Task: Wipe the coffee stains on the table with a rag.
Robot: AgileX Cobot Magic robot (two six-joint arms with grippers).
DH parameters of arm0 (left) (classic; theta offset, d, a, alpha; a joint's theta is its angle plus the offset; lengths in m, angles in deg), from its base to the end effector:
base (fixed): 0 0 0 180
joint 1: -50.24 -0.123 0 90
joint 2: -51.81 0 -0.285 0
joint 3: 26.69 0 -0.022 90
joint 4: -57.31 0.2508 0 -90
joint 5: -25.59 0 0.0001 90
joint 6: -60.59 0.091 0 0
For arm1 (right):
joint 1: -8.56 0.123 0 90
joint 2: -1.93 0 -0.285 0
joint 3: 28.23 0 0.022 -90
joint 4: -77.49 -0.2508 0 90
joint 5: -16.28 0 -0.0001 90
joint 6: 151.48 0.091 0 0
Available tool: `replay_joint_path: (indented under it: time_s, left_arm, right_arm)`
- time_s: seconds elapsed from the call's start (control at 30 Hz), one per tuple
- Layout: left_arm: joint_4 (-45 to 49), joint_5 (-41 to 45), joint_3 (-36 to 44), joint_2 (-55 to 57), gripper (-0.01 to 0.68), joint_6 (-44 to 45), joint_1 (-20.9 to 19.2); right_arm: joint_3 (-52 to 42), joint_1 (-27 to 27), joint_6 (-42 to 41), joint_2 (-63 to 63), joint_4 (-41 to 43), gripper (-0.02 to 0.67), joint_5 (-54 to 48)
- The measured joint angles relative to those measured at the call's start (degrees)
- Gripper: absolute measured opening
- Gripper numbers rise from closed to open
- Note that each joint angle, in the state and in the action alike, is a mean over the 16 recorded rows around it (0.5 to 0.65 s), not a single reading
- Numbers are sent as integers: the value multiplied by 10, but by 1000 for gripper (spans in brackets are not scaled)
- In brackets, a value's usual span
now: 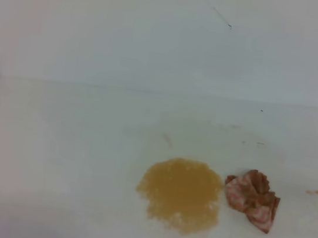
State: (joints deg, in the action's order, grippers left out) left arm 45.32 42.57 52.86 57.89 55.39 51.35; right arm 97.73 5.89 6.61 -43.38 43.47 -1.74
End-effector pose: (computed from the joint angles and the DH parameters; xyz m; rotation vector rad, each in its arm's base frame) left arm 0.0536 -0.0066 0.1748 -0.1993 1.7817 -0.2772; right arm 0.1328 0.0096 0.2694 0.1226 1.9965 0.2647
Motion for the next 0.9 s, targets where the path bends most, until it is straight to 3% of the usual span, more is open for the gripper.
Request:
replay_joint_path:
  time_s: [0.27, 0.6, 0.73, 0.9]
  left_arm:
    - [0, 0, 0, 0, -4, 0, 0]
    - [0, 0, 0, 0, -4, 0, 0]
    - [0, 0, 0, 0, -4, 0, 0]
    - [0, 0, 0, 0, -5, 0, 0]
  right_arm:
    - [28, 0, -77, -92, -116, -2, -51]
    - [54, 1, -312, -176, -329, -2, -123]
    - [77, 1, -394, -208, -382, -1, -154]
    - [114, 2, -433, -242, -405, 0, -175]
